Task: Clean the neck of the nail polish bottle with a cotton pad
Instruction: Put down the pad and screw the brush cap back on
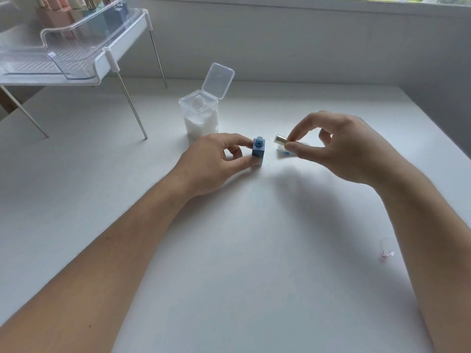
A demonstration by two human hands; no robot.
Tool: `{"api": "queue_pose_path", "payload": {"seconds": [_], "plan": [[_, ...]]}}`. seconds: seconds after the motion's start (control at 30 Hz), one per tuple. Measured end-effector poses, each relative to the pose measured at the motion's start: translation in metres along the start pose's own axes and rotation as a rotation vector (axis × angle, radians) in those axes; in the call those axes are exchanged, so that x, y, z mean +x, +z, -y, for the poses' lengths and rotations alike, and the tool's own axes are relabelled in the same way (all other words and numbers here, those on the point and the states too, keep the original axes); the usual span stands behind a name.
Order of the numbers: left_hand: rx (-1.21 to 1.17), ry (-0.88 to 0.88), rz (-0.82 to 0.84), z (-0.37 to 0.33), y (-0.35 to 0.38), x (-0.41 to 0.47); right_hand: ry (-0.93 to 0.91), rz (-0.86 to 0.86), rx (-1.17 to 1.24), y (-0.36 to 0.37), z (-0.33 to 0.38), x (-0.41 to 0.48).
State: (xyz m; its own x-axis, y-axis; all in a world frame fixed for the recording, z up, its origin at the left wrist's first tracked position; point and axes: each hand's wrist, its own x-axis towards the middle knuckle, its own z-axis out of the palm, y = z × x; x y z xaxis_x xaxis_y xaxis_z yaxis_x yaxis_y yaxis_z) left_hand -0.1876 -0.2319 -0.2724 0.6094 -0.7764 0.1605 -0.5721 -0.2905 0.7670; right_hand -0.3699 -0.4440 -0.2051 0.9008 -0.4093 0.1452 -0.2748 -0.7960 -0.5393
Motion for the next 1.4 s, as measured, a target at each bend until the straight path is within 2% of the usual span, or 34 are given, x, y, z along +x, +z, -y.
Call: {"api": "queue_pose_path", "payload": {"seconds": [0.23,0.53,0.9,1.4], "plan": [[0.013,0.012,-0.039,-0.003,0.000,-0.002,-0.041,-0.122,0.258,0.004,-0.001,0.005],[0.007,0.016,-0.079,-0.008,0.003,-0.003,-0.066,-0.186,0.540,0.009,0.008,0.007],[-0.007,0.053,-0.040,-0.018,0.008,-0.008,-0.057,-0.154,0.758,0.016,0.016,0.007],[-0.015,0.053,-0.041,-0.016,0.007,-0.008,-0.049,-0.136,0.786,0.019,0.018,0.007]]}}
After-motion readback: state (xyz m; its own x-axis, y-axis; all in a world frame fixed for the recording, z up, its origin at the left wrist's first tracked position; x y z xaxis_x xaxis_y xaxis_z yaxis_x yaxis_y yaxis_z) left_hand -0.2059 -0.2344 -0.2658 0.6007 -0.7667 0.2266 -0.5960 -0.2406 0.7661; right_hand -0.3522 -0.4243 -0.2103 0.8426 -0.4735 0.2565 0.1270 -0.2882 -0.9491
